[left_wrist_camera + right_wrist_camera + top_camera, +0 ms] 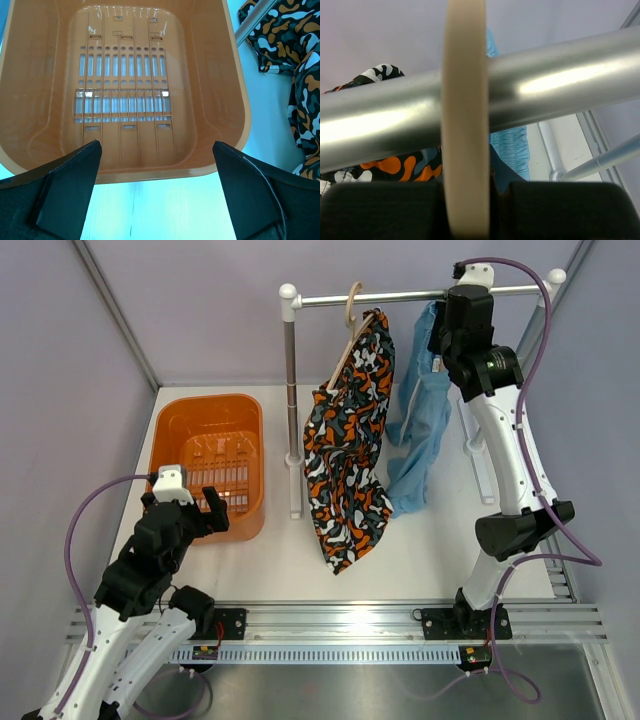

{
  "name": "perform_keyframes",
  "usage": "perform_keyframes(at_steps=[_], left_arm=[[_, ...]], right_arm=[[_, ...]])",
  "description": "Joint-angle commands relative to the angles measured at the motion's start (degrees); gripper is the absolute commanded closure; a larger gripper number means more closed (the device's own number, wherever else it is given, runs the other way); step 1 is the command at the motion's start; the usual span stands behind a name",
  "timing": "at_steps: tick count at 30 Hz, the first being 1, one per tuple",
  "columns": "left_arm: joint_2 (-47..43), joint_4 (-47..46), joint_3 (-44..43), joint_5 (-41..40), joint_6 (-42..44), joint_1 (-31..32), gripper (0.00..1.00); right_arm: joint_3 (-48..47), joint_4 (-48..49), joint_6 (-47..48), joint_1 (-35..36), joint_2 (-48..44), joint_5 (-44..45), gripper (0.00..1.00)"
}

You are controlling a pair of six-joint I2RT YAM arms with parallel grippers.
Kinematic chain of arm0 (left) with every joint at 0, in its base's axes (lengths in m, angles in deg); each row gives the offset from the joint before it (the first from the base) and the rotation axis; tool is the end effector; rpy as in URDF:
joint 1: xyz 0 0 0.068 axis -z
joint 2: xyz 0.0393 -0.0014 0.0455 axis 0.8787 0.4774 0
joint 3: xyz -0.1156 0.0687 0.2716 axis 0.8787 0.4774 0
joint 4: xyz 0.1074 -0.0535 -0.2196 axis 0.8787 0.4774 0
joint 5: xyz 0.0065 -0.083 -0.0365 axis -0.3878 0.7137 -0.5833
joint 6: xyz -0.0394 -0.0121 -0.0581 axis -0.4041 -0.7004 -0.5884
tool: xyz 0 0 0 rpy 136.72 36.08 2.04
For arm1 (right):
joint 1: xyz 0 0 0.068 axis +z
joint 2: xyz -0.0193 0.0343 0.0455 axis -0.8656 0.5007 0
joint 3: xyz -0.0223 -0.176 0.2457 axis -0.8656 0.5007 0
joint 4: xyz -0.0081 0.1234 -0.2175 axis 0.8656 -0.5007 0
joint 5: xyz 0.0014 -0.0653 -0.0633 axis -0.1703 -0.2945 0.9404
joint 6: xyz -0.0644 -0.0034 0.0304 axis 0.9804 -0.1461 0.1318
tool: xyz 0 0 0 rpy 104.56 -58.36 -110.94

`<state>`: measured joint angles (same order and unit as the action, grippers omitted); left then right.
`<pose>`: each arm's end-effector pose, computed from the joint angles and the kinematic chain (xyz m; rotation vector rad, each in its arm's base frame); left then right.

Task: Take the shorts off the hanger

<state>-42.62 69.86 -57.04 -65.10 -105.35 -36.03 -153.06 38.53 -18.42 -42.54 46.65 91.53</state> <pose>0.0706 -0.0098 0.3155 -0.1158 1.9659 -0.1233 0.3785 0.0933 0.5277 0.1165 1.8089 -0.0995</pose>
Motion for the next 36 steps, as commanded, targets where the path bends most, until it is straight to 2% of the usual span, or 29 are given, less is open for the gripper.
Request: perform_keyframes(at_steps=[1,7,13,17,21,25,29,33,36], left_arm=[[-0.6,-2.3,-1.0,-1.0,-0.4,0.2,0.01],[-0.6,-2.3,-1.0,-1.0,-0.5,0.2,0.01],[-0.5,-2.2,-1.1,-1.1,-0.3,0.2,0.01],[-0.4,-1.9,-3.1,0.9,0.9,0.2,0.01],[0.4,-4.5,-5.4,5.3,0.5,0.2,0.01],[3.5,-7.6,-7.7,10.7,-1.2,0.2,0.01],[6.7,-11.1,-11.1,16.8,-2.3,0.2,0.04],[10.6,-14.8,-16.1,22.9,-3.6,0.5,0.05],[13.8,-16.9,-21.0,23.9,-3.9,2.8,0.05]], right_arm=[[-2.8,0.9,-0.2,0.8,-4.3,0.1,1.0],[-0.8,-0.2,-1.5,0.9,-8.6,0.0,1.0],[5.8,0.2,-3.1,0.9,-14.5,-1.4,1.0],[9.0,-4.4,-4.5,1.0,-18.2,-3.9,1.0],[16.5,-6.9,-7.2,1.6,-27.4,-6.8,1.0],[23.9,-10.8,-10.0,2.8,-36.3,-16.0,1.0],[34.2,-12.7,-12.6,2.9,-47.0,-20.2,1.0],[40.2,-14.2,-14.3,2.9,-51.9,-24.0,1.0],[43.2,-15.0,-14.2,2.9,-54.3,-24.1,1.0]])
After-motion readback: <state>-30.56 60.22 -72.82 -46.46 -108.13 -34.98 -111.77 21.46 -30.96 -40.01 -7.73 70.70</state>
